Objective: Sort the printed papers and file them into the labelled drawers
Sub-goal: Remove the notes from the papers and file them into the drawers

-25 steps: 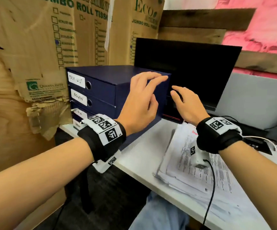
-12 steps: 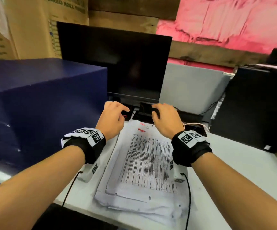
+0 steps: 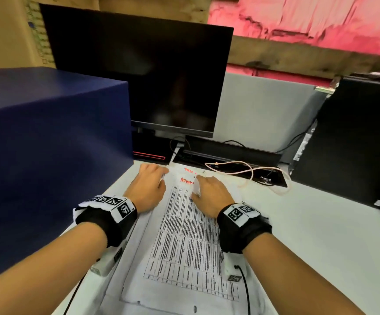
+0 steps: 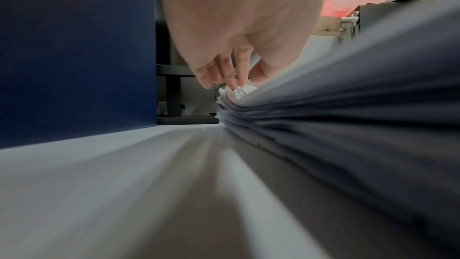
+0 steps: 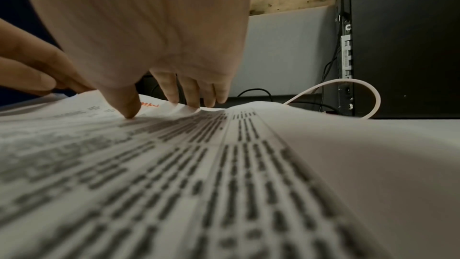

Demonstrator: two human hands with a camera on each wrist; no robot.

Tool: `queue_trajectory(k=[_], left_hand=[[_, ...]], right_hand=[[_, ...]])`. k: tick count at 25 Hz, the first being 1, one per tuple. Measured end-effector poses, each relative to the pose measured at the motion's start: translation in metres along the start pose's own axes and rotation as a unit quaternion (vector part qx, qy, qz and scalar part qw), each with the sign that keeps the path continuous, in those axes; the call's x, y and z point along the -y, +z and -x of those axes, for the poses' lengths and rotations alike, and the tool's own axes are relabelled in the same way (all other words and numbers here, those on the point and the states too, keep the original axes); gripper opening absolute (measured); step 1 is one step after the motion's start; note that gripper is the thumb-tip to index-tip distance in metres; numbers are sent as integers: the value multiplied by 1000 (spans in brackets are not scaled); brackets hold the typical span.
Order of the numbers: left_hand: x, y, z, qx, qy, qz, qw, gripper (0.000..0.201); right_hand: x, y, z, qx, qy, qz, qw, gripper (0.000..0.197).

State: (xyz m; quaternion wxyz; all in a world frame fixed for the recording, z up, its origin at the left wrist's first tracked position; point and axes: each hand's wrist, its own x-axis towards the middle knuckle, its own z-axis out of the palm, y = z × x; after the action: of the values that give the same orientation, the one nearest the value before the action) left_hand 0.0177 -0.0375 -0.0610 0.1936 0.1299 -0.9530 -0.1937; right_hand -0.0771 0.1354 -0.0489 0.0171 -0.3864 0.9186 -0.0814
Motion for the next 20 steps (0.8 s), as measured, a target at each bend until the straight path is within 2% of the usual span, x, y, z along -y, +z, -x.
queue_trajectory(k=[2,4,7,11,15,18,20], left_hand=[[-1,0,2,24,-9,-10,1000,43],[-1,0,2,26,-14,-7,1000,44],[-1,0,1,5,-13,7,1000,41],[8,5,-2,-21,6,12,1000,33],[10,5,-3,-17,24,-2,1000,20],[7,4,-1,-1,31,12,999,8],[6,4,1,0,28,14,1000,6]], right_hand=[[1,1,0,16,11,-12,1000,51],[1,0,0,-7,17,-26,999,47],[2,-3,0,-47,16,-25,998,37],[3,-4,0,-56,13,-6,998,22],[5,-8,1,-61,17,-24,998,21],[9,-8,3,-70,-25,-103,992,31],[8,-6,2,-46,-49,-100,993,33]])
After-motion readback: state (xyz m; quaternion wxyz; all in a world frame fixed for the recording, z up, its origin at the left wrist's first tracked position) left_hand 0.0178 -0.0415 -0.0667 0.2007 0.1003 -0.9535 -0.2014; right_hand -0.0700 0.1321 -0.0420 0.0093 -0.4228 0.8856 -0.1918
